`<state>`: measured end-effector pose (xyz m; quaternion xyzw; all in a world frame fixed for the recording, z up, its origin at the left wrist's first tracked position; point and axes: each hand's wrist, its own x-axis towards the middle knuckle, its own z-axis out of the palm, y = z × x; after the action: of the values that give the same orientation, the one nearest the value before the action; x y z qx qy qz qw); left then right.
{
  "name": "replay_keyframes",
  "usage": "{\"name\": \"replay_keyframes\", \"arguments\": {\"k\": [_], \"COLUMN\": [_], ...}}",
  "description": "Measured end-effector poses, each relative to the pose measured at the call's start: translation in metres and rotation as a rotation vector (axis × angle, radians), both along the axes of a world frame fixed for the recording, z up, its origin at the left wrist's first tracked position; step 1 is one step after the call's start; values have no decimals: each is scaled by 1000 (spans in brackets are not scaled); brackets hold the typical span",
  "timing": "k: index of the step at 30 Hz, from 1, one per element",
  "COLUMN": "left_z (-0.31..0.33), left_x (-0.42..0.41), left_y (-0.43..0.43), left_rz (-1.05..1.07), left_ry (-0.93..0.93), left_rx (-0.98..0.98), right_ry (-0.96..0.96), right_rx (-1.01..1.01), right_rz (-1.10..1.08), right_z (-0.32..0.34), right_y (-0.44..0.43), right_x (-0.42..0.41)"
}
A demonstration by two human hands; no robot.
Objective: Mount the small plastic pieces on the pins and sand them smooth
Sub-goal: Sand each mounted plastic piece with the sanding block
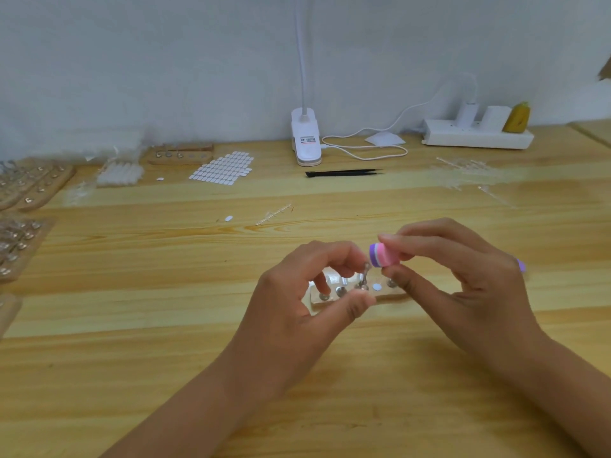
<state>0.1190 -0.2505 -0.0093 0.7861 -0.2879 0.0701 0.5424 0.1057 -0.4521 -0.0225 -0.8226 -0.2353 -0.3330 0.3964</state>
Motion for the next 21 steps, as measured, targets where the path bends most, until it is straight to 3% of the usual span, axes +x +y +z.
{"name": "replay_keyframes", "arguments": {"k": [5, 12, 17, 21], "left_z": [-1, 0, 2, 2], "left_x": [0, 3, -1, 0], "left_y": [-1, -1, 0, 0], "left_rz": [-18, -20, -23, -3], "left_ry": [-15, -11, -51, -42], "left_rx": [1, 5, 22, 29], "right_ry": [-76, -40, -40, -48], "right_rx": [0, 56, -33, 52], "right_rz": [77, 61, 50, 64], "right_z": [-1, -3, -6, -5], "right_y": [9, 6, 3, 2], "right_x": [-5, -3, -1, 0]}}
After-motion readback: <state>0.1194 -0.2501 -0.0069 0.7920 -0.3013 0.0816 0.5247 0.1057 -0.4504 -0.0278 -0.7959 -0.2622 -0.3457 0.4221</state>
